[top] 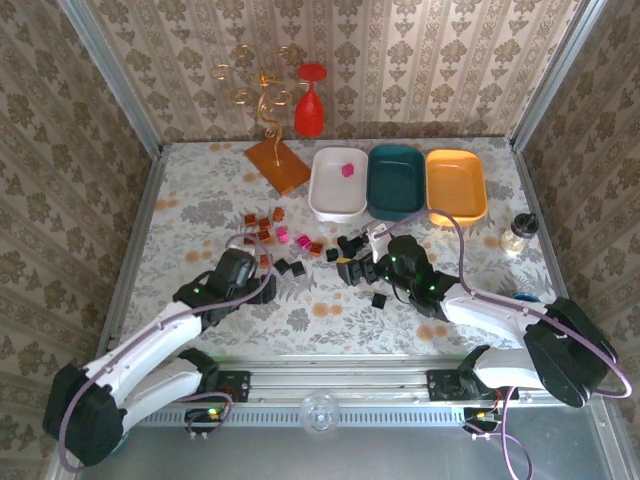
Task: Sort the legos into containers by color
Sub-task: Pick up the lego from the bottom-left of the table.
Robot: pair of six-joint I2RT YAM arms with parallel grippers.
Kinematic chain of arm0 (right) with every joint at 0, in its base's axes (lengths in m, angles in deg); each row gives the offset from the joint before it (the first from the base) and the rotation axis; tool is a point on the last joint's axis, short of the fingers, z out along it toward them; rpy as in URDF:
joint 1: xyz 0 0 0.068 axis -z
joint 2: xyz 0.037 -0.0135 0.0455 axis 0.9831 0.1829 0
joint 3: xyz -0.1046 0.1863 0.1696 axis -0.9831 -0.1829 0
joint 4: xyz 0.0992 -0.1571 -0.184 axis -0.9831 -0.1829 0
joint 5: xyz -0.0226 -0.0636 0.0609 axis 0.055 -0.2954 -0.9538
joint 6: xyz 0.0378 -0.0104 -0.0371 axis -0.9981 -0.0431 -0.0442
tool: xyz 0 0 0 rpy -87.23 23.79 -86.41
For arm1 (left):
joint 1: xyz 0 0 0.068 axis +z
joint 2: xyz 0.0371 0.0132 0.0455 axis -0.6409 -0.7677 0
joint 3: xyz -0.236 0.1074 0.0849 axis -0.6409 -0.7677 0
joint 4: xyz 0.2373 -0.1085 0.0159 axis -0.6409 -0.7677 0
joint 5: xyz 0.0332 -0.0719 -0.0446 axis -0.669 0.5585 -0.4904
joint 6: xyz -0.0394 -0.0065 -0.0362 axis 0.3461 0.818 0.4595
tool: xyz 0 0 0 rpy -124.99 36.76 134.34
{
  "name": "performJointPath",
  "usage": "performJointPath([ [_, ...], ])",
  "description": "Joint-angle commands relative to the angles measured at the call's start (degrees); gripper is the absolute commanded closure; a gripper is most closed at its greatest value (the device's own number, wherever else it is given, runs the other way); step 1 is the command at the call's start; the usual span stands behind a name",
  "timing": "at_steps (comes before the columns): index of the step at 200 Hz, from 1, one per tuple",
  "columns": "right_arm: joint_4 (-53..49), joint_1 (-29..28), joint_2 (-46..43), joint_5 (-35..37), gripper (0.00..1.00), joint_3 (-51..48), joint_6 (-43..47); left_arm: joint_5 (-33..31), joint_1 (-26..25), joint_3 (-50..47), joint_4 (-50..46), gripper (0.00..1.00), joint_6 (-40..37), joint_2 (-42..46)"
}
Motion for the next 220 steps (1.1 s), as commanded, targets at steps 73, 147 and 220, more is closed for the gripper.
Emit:
performJointPath([
  [73, 0.49, -0.34, 0.93, -1.14, 0.00, 1.95, 0.73, 5.88, 4.86, 2.08, 6.19, 0.17, -1.38, -14.64],
  [147, -0.90, -0.32, 1.35, 0.50, 0.00, 2.65, 0.91, 7.00, 1.93, 3.48, 9.45, 0.29, -3.65, -20.97],
  [220, 0.57, -0.33, 0.80, -1.35, 0.00, 1.79, 1.44, 5.03, -2.00, 4.99, 6.81, 0.49, -2.50, -24.79],
])
